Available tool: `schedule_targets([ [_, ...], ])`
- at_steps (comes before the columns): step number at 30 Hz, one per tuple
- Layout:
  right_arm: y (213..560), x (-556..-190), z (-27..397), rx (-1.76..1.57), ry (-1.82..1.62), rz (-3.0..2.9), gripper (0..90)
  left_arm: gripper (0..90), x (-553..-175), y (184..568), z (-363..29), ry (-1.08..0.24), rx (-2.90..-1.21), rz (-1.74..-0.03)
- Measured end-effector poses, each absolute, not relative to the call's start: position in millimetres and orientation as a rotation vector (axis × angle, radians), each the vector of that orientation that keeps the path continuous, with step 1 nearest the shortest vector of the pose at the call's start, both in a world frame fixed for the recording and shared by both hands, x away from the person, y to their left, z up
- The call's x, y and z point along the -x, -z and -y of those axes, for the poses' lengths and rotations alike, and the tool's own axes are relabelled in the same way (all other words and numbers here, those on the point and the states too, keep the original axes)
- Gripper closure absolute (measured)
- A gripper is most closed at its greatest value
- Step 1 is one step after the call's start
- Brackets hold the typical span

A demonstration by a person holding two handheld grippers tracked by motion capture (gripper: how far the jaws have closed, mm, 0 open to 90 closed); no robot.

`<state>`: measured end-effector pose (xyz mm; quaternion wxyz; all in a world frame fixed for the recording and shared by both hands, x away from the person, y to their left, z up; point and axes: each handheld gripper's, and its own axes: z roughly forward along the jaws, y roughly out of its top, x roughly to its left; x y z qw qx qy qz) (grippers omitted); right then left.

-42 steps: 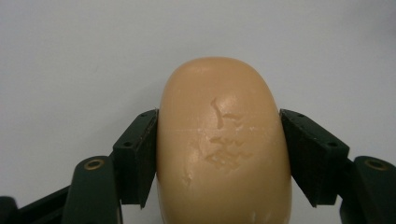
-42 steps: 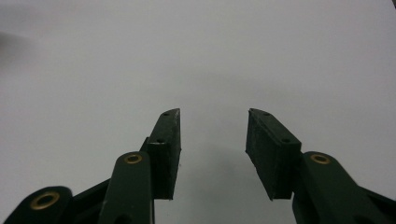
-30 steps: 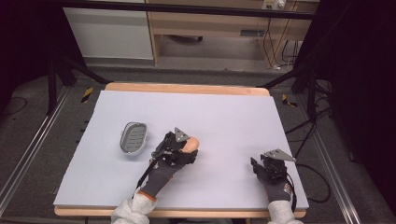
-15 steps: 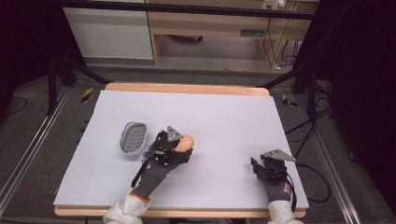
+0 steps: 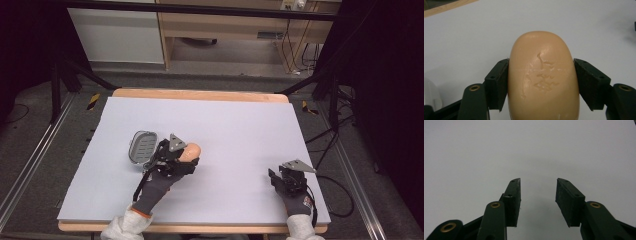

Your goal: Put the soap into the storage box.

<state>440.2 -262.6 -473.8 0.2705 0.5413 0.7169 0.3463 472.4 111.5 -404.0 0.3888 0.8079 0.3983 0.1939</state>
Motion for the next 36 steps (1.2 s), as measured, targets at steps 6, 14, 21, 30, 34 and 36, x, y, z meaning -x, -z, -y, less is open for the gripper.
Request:
schedule_targets([
  [6,474,-440,263,-1.459,-0.933,-1.931,55.2,31.8,-472,398,-127,-0.510,-2.043,-1.028],
  [14,474,-440,262,-1.457,-0.934,-1.931,55.2,31.8,-473,395,-139,-0.522,-2.026,-1.043],
  [21,474,-440,262,-1.457,-0.930,-1.925,55.2,31.8,-472,393,-152,-0.534,-2.003,-1.064],
  [30,474,-441,262,-1.454,-0.926,-1.928,55.4,31.8,-470,389,-170,-0.551,-1.971,-1.094],
  [34,474,-441,262,-1.454,-0.925,-1.927,55.4,31.8,-470,388,-176,-0.556,-1.964,-1.105],
  [36,474,-441,262,-1.453,-0.925,-1.928,55.4,31.8,-470,387,-180,-0.561,-1.960,-1.113],
])
